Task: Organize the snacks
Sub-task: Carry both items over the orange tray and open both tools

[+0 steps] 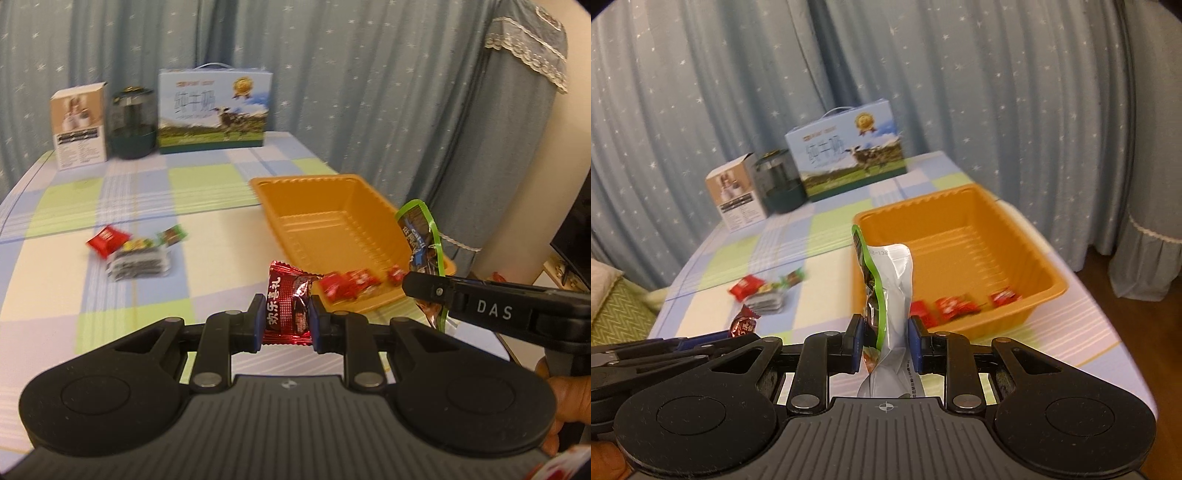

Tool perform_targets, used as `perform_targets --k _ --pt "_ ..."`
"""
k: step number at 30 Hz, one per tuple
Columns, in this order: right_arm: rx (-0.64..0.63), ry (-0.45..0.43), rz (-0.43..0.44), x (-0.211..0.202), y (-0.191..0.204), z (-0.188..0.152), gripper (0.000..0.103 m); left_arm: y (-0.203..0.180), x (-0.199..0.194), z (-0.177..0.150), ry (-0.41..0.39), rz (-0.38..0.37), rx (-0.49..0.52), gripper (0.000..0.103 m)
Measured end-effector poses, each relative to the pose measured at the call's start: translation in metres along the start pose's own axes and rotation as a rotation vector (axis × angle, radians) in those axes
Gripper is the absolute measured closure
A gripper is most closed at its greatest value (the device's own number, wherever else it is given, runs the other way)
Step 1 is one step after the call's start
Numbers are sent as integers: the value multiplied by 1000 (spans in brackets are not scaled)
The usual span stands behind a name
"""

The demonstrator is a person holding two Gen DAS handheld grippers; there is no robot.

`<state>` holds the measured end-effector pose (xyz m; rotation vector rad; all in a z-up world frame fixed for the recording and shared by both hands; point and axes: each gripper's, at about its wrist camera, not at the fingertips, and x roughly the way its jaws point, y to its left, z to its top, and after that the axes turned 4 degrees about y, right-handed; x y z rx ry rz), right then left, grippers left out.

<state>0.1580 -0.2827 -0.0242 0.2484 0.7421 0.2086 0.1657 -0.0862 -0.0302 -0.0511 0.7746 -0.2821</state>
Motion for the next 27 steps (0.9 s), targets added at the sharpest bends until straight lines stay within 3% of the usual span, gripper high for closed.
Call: perform_targets --k 9,27 --pt "-28 -7 -32 13 -39 32 77 -32 39 25 14 -50 30 82" --pt "3 50 -39 73 -77 61 77 -43 123 57 59 -96 5 81"
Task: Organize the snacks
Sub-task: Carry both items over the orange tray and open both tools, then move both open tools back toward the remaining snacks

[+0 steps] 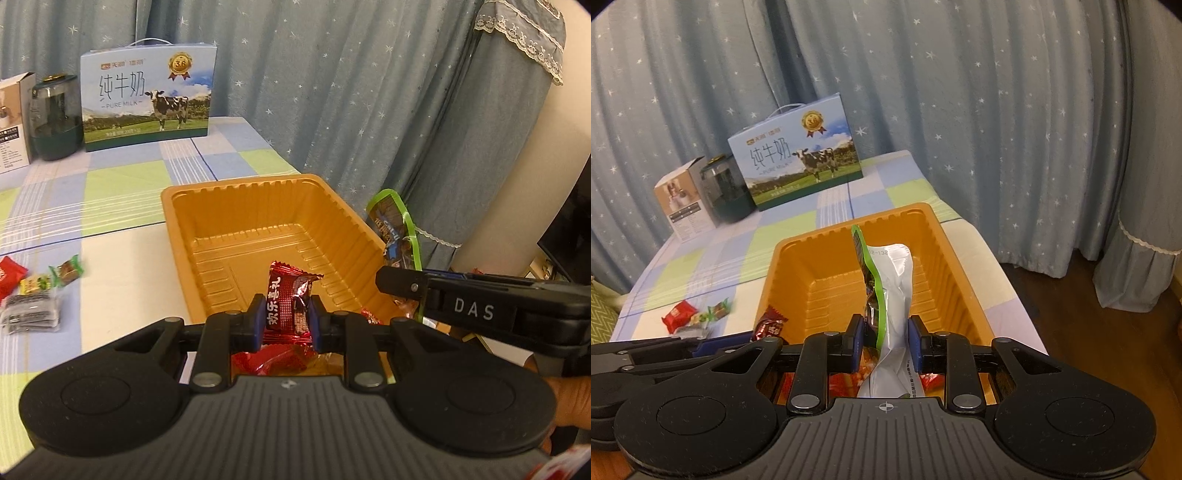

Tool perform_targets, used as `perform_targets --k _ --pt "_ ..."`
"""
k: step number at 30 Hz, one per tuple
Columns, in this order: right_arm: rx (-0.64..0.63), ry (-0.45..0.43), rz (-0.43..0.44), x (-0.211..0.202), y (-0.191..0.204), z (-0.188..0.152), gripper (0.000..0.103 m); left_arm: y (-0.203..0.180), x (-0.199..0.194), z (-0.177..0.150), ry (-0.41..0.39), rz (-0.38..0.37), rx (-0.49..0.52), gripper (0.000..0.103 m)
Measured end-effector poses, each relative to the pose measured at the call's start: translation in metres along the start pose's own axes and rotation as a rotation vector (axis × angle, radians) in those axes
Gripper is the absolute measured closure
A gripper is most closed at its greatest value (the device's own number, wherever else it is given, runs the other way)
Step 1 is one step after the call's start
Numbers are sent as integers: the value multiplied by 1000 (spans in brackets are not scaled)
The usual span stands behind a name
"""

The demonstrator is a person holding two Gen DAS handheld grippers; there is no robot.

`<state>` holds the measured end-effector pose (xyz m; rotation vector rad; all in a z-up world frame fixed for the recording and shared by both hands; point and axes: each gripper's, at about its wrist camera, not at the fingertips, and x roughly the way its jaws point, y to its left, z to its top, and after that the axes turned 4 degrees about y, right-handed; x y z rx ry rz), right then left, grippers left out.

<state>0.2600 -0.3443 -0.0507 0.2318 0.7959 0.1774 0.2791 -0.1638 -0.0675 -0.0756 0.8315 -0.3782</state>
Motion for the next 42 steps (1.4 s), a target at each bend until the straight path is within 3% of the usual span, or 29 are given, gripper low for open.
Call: perform_targets --k 4,8,11,13,22,23,25,26,35,42 --pt "1 10 0 5 -2 0 77 0 7 -1 -7 4 -8 69" --pt "3 13 1 7 -3 0 77 5 0 -8 -17 23 14 69" --pt "11 15 1 8 -5 1 77 17 -8 -16 -14 45 -6 68" --pt "15 16 7 9 -5 2 77 23 -14 -21 -12 58 -23 61" --pt "17 8 45 16 3 7 77 39 -34 -39 -15 67 -75 58" --pt "36 4 59 16 2 8 74 40 -35 -41 -14 71 -79 58" --pt "72 -10 71 14 -2 7 52 44 -39 -44 -9 73 -80 57" --pt "79 -20 68 11 -3 6 49 46 -42 -47 -10 79 -79 57" --pt "110 -21 64 -21 6 -9 48 65 -80 -69 -27 126 -134 51" --pt "104 -26 102 -54 40 -27 47 72 -118 -86 -48 162 -147 49"
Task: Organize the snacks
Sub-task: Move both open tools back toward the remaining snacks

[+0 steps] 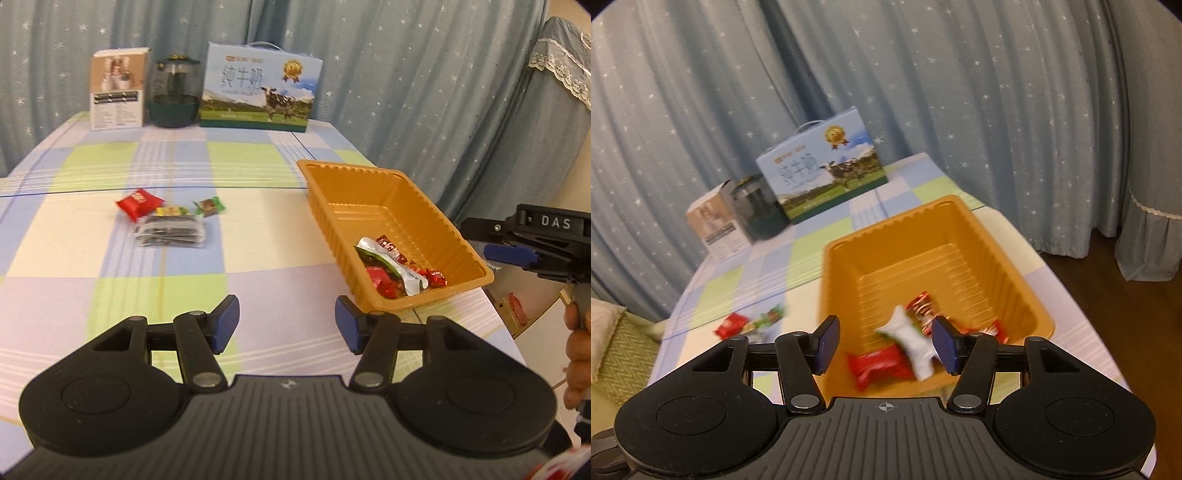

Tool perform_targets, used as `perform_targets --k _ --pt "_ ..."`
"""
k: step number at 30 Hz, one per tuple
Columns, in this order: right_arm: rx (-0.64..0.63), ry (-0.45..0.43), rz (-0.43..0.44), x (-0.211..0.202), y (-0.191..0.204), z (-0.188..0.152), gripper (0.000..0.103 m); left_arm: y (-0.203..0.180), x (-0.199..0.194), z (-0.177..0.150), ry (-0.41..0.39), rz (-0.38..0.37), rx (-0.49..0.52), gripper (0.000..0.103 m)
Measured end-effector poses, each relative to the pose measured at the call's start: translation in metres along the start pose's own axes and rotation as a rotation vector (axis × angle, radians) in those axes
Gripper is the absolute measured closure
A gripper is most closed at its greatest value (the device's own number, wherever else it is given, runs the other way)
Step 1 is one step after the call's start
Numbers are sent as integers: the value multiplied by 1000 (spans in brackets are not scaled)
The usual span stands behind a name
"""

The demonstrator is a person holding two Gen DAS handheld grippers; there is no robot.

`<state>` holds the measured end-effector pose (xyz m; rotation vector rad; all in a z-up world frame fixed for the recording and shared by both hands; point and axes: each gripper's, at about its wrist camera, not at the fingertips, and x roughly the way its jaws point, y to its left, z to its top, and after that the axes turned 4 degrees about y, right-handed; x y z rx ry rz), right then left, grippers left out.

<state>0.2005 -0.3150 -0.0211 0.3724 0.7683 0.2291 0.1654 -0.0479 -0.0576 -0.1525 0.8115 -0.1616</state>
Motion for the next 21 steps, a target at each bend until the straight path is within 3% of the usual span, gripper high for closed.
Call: perform_targets --k 11,21 --pt "-36 11 52 -20 56 -31 43 35 -49 -16 -35 58 -25 45" --pt "-89 53 66 -17 84 -53 41 67 -70 -24 -41 106 -59 41"
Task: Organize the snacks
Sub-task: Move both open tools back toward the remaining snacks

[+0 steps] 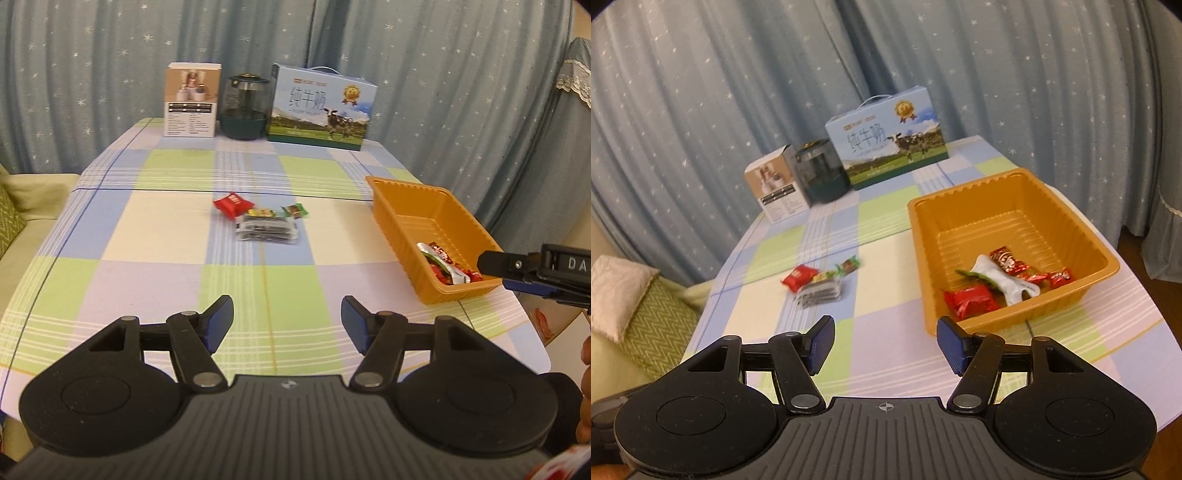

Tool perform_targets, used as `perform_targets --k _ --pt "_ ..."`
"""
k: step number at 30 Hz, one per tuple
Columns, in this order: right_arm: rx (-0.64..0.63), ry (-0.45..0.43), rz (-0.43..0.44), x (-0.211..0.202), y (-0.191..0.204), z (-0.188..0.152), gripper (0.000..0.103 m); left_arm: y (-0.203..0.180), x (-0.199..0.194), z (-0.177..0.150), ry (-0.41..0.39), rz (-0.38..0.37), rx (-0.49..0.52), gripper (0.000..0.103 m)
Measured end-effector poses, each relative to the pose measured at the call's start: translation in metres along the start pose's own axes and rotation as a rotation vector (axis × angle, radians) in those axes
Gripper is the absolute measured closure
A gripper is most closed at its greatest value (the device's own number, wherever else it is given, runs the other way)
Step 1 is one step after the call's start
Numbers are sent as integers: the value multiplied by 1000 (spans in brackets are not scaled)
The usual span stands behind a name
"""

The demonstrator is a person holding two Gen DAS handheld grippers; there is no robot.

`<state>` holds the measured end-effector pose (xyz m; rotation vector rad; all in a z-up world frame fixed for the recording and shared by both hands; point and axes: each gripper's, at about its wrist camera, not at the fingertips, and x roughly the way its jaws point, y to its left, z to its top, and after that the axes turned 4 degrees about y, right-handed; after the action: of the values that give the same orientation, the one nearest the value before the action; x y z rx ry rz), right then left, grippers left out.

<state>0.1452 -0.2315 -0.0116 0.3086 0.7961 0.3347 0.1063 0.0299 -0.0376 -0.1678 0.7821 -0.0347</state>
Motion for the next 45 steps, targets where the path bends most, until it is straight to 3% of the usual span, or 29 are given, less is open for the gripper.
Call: perform_targets --k 23,32,45 --pt "-41 28 0 12 13 -7 40 21 0 -4 12 19 1 36" --pt "-107 36 -10 33 21 -4 40 31 17 2 27 17 54 36" --pt "-170 27 10 94 33 12 40 44 70 32 70 -6 190 36"
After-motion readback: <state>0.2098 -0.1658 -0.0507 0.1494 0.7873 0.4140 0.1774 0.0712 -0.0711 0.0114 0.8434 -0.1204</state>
